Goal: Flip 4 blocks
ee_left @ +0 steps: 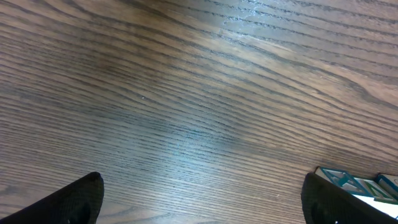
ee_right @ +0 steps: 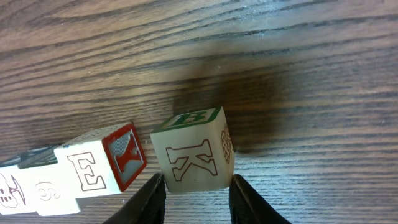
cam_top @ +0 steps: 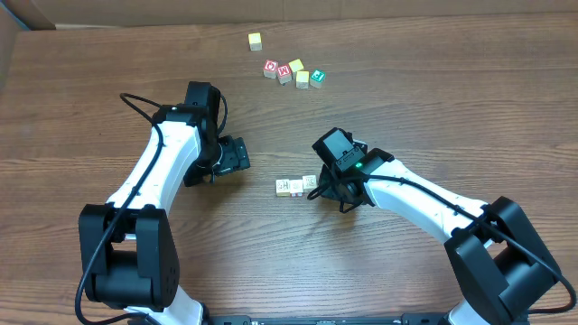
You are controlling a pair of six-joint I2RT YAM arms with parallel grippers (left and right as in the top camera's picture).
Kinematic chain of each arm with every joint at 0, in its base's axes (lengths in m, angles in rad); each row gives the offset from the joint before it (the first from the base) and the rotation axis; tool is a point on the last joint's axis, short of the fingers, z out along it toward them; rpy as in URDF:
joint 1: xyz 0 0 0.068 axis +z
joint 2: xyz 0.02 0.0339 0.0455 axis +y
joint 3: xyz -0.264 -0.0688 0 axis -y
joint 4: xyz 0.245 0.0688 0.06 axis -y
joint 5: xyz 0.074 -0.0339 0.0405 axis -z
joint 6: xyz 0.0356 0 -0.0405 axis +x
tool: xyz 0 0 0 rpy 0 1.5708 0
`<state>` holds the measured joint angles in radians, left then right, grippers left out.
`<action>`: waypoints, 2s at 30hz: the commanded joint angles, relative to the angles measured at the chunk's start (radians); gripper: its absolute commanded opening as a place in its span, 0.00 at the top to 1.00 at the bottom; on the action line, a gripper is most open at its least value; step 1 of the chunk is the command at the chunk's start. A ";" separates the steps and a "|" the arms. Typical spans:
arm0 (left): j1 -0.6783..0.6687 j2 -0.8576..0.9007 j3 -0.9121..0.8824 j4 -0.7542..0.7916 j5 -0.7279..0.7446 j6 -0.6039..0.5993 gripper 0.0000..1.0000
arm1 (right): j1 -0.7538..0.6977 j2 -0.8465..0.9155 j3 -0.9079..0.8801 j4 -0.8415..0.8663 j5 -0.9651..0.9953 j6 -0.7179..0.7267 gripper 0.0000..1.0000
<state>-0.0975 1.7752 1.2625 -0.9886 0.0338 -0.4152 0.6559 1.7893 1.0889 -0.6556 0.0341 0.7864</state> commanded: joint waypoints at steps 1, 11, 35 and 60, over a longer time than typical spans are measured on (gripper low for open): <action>-0.001 0.011 0.013 -0.002 0.000 0.000 0.07 | -0.002 0.003 0.015 0.000 0.003 -0.033 0.66; -0.001 0.023 0.000 0.008 0.000 0.000 0.07 | -0.013 -0.038 0.085 -0.060 -0.090 -0.142 0.62; -0.048 0.030 0.000 0.001 0.027 0.001 0.96 | -0.149 -0.071 -0.065 0.054 -0.137 -0.049 0.83; -0.050 0.030 0.000 -0.006 0.031 0.001 0.96 | -0.082 -0.071 -0.121 0.228 -0.167 -0.025 0.85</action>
<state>-0.1390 1.7882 1.2621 -0.9955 0.0528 -0.4149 0.5701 1.7435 0.9733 -0.4343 -0.1272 0.7597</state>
